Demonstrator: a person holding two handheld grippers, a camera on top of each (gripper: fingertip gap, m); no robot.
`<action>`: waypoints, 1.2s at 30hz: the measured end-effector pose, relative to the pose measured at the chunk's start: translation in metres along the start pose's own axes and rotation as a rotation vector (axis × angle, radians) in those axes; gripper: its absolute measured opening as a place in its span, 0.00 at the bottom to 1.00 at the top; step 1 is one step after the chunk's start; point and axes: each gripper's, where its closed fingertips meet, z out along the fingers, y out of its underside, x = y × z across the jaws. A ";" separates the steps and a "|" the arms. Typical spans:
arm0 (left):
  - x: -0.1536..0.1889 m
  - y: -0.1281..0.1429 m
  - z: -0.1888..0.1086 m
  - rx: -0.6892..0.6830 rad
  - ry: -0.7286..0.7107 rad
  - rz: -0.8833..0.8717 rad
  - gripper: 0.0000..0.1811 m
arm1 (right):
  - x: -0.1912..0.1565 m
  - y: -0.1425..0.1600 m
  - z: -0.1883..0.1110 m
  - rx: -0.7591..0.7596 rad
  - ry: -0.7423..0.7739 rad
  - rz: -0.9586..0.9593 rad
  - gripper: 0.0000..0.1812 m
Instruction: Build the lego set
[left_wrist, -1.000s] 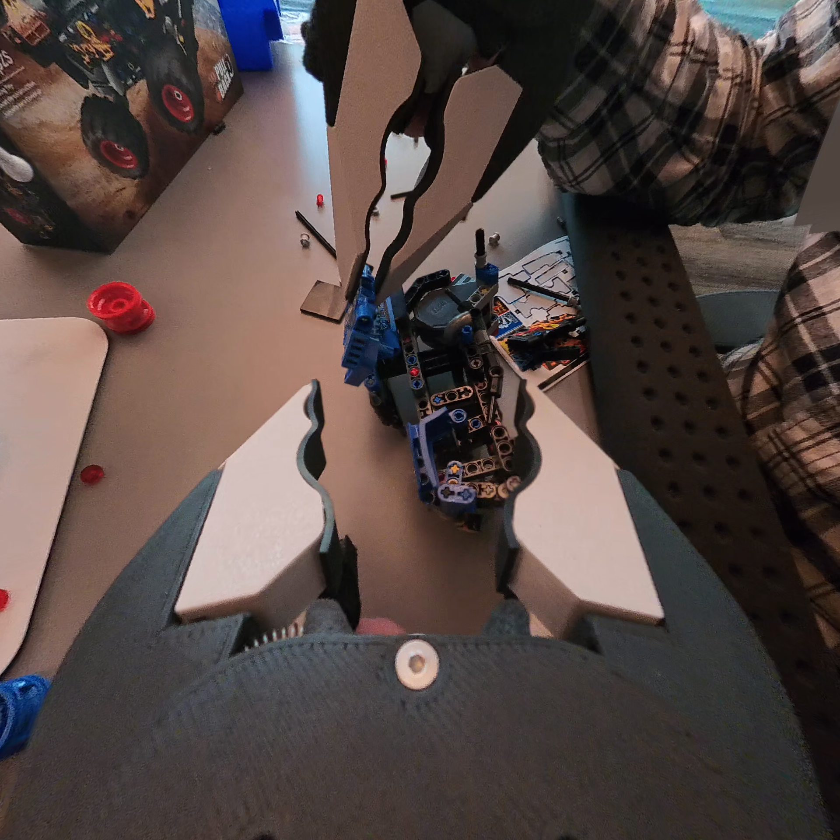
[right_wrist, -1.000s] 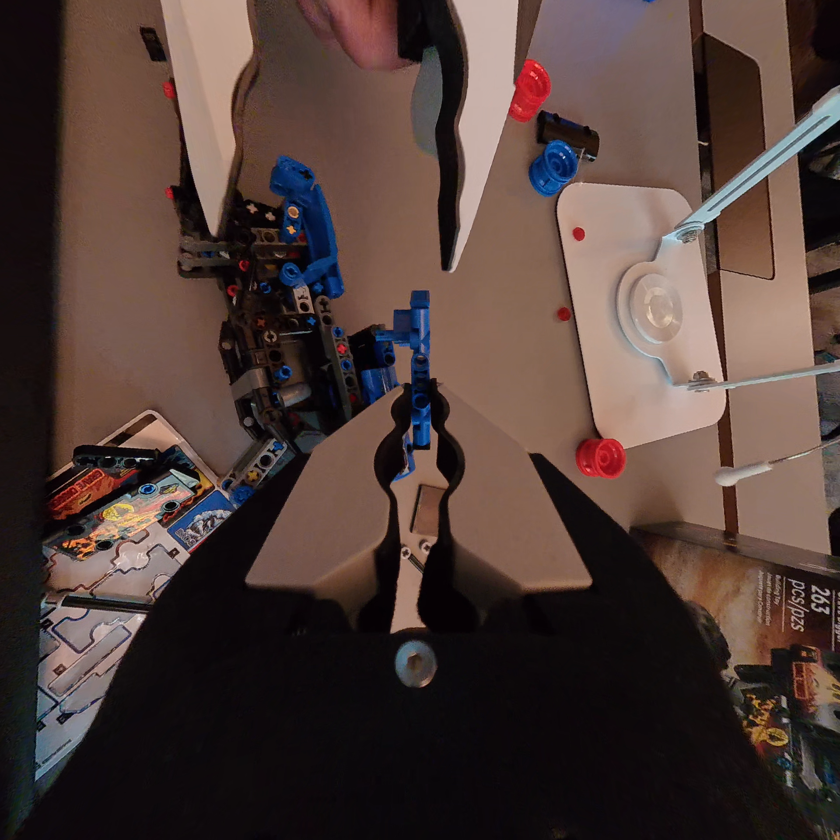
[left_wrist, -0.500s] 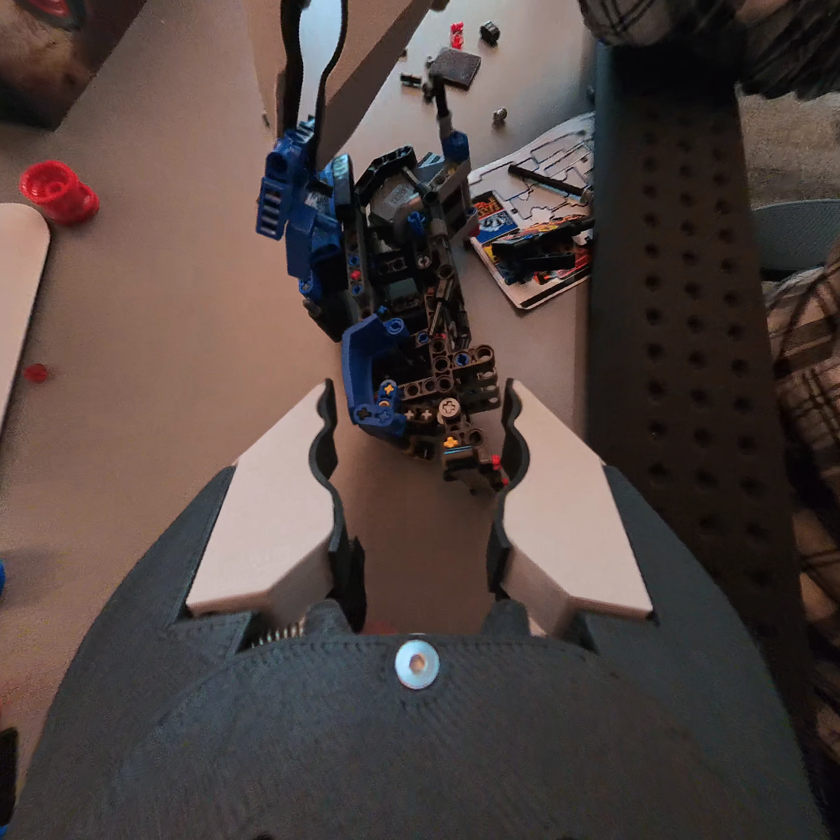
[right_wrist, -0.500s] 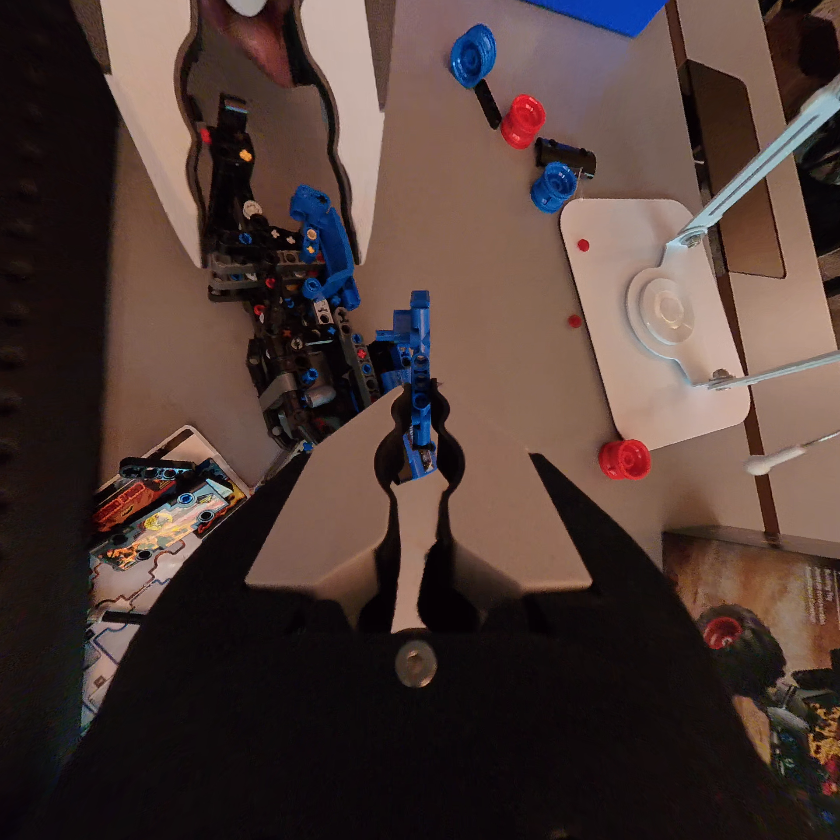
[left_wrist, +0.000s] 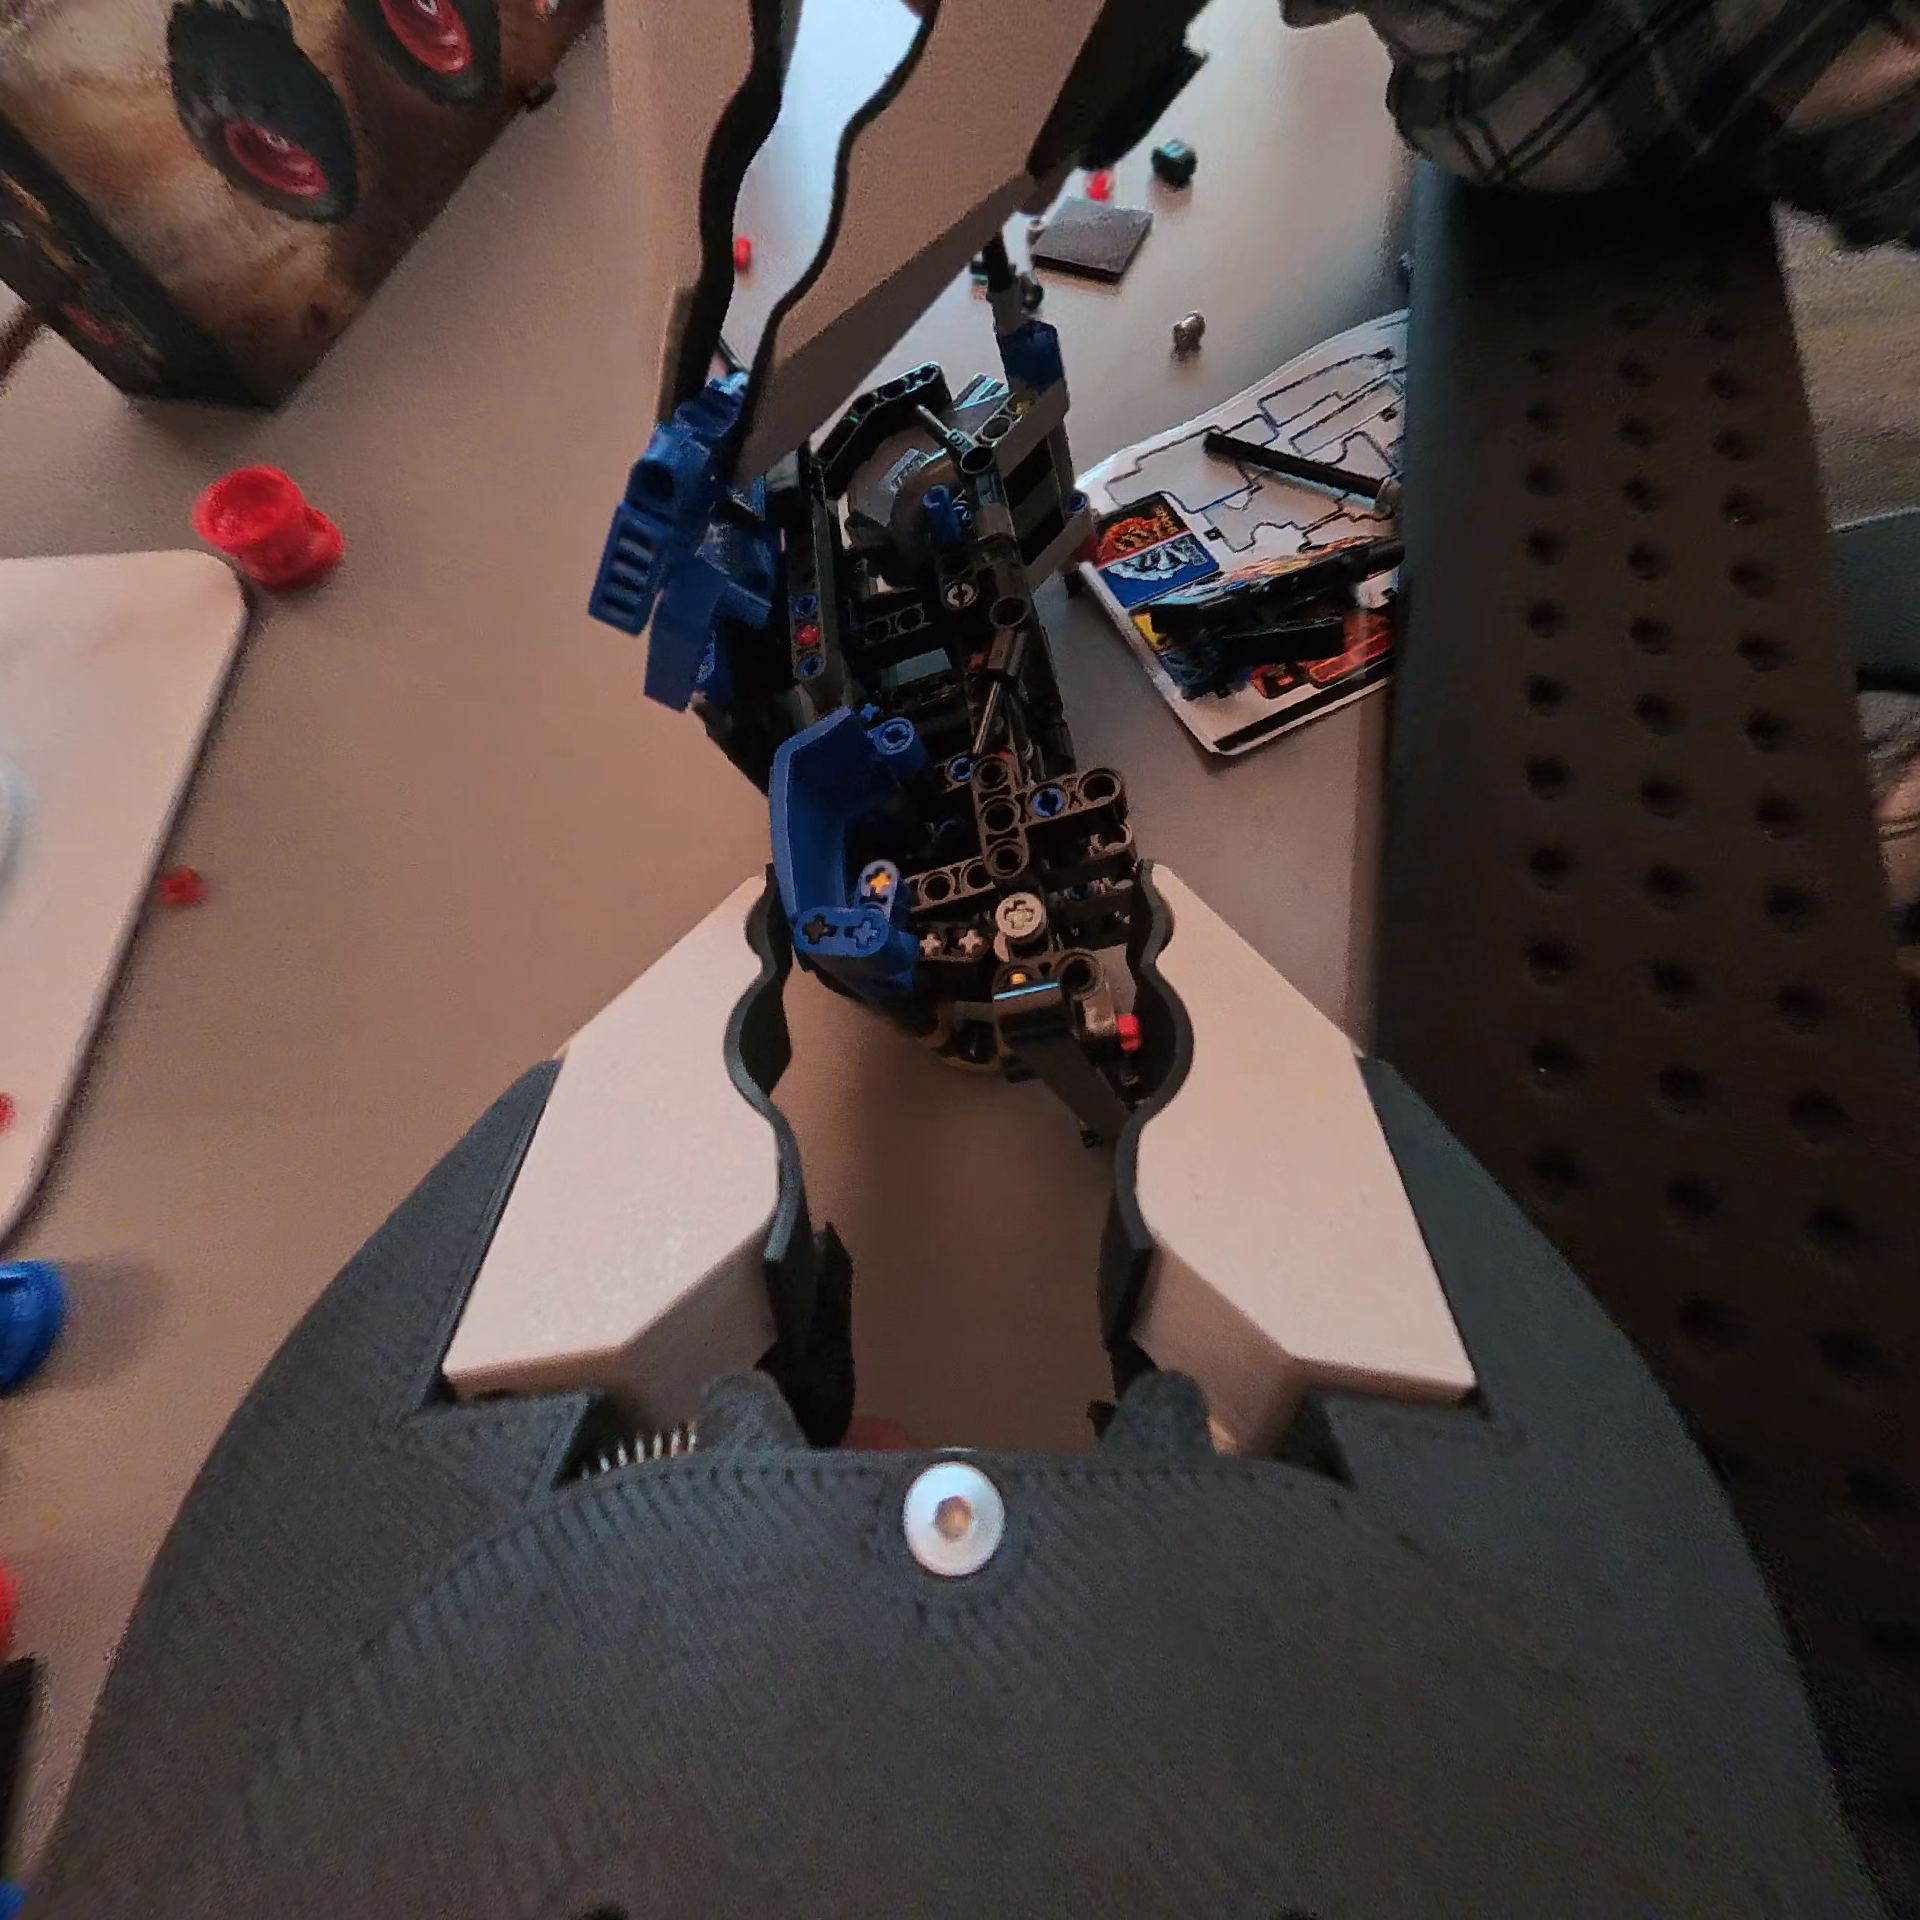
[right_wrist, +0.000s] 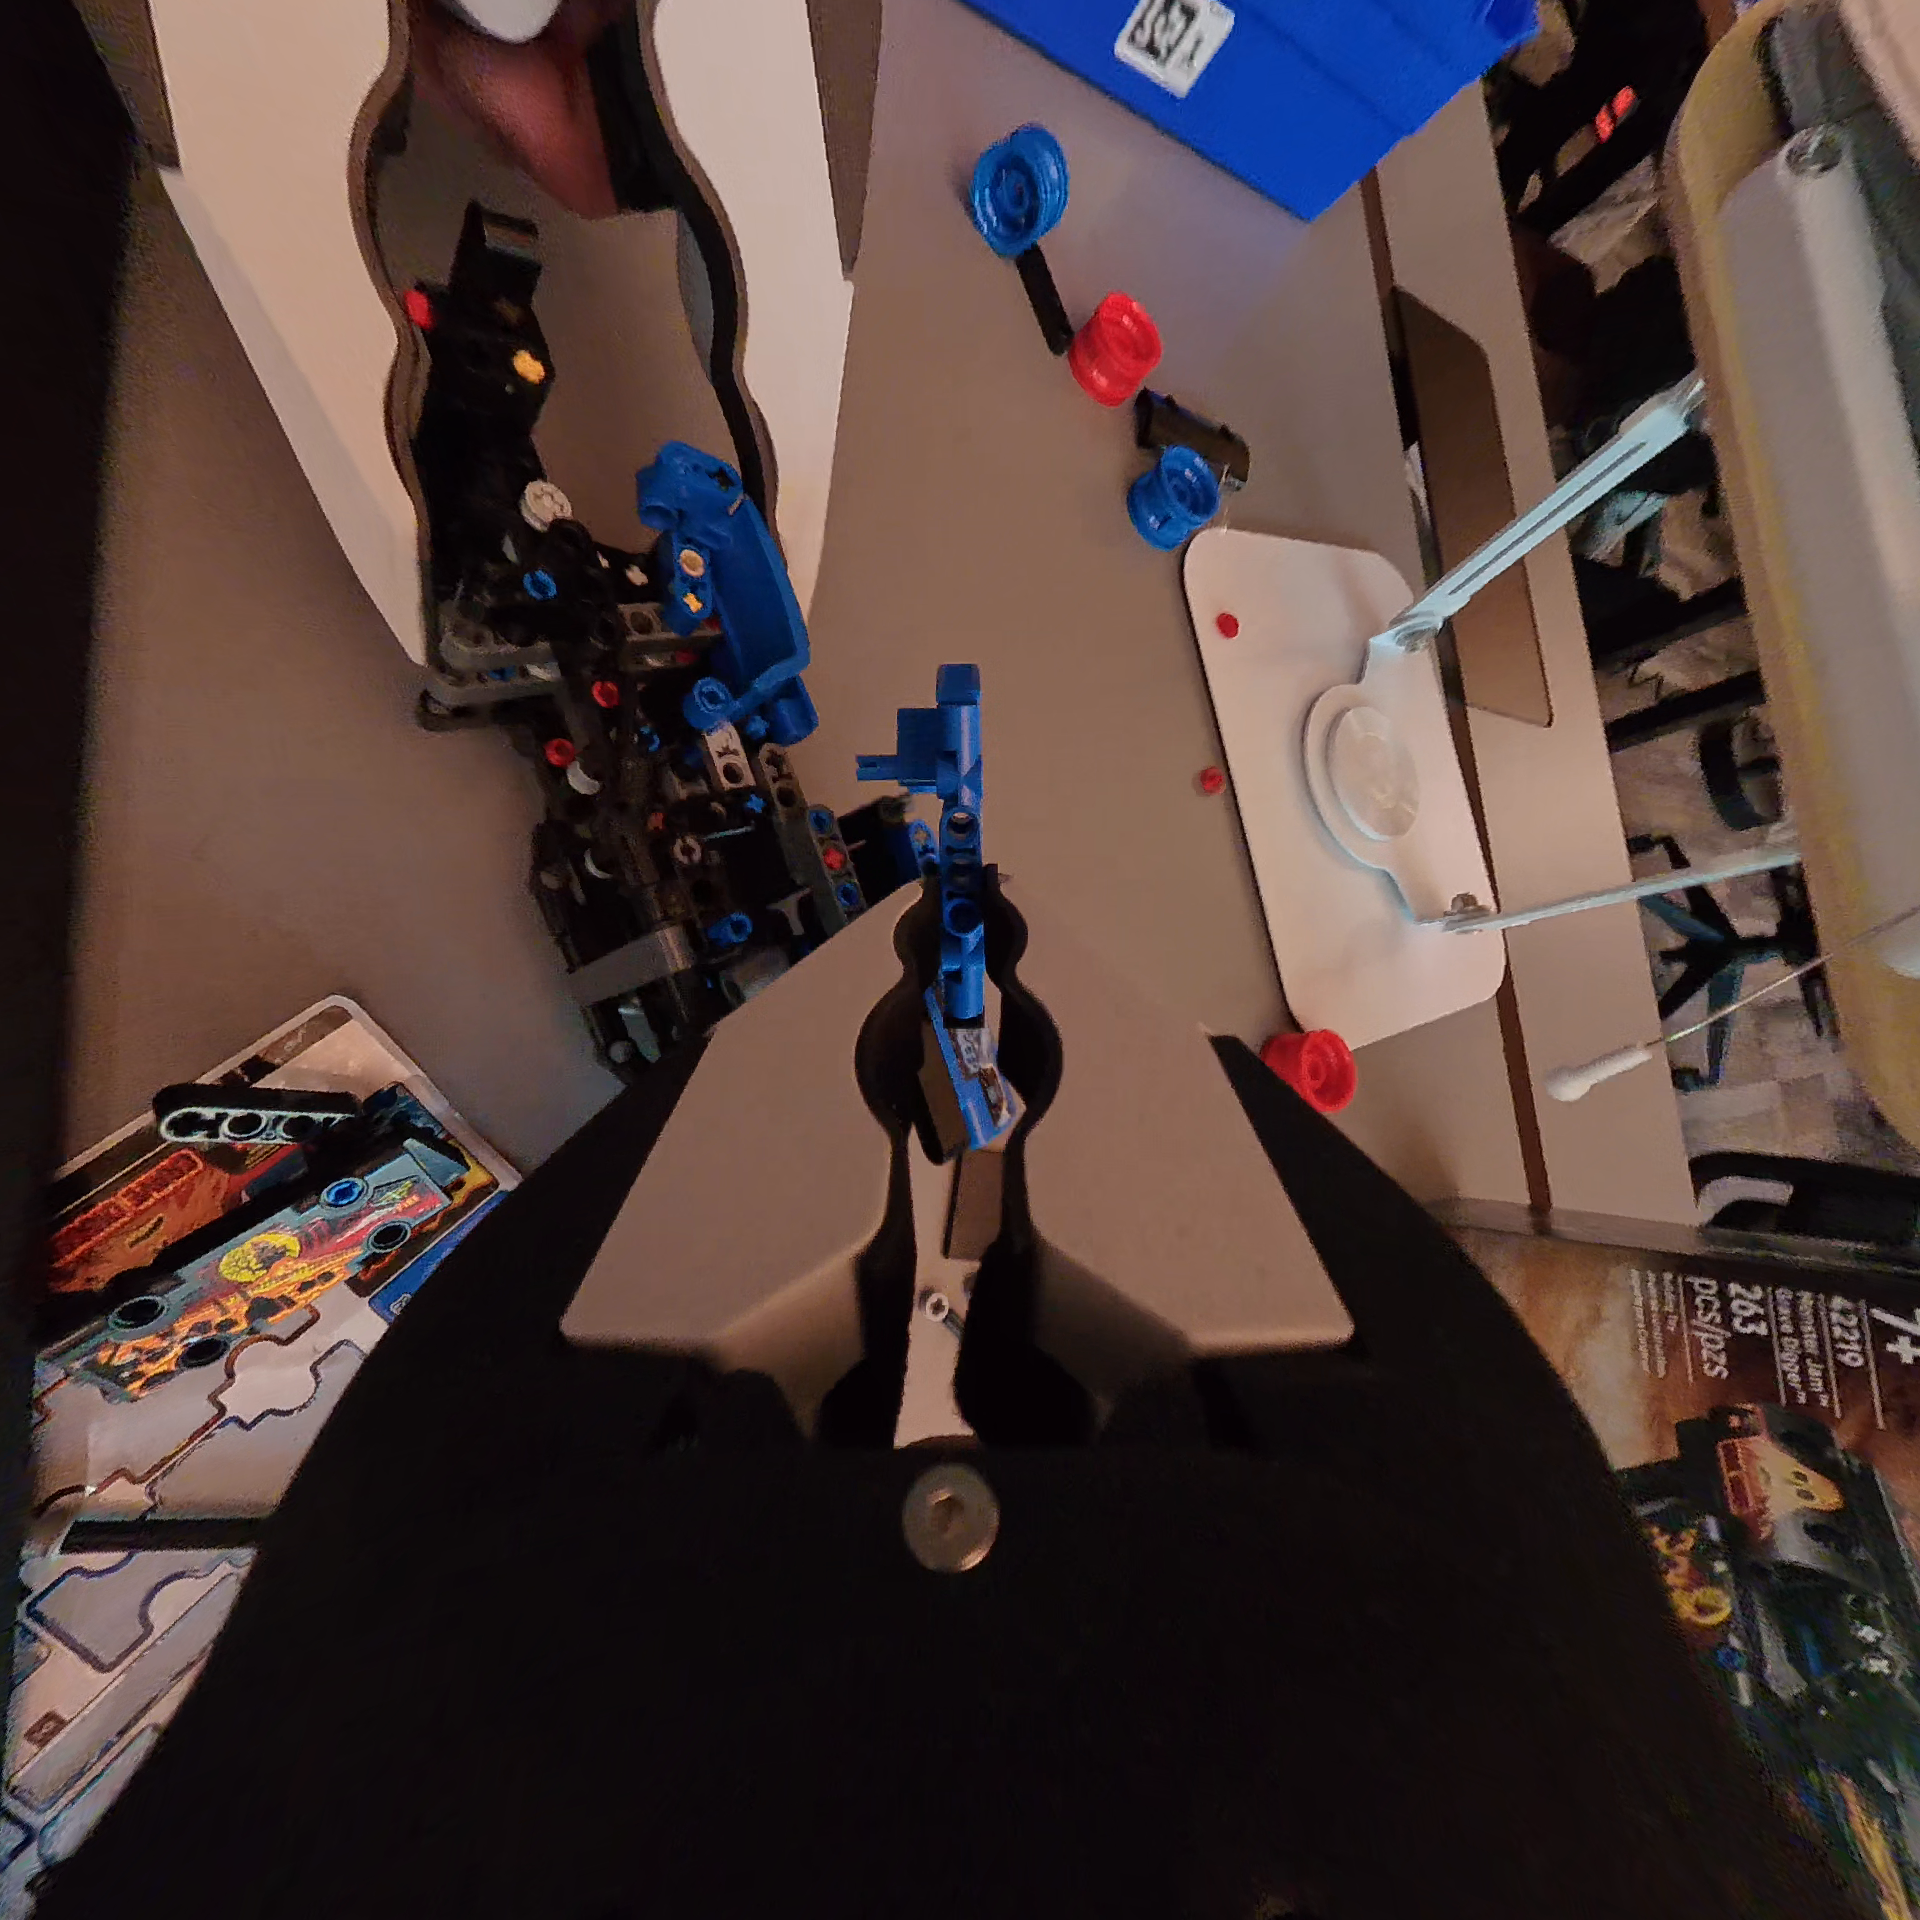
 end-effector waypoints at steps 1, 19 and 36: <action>-0.001 -0.002 -0.001 -0.008 -0.041 0.046 0.35 | 0.000 -0.003 -0.002 0.020 0.002 -0.006 0.03; -0.013 -0.008 -0.003 -0.101 -0.356 0.392 0.35 | -0.005 -0.018 -0.022 0.087 0.309 -0.414 0.03; -0.014 -0.008 -0.002 -0.080 -0.341 0.362 0.35 | 0.002 -0.012 -0.023 -0.023 0.510 -0.551 0.03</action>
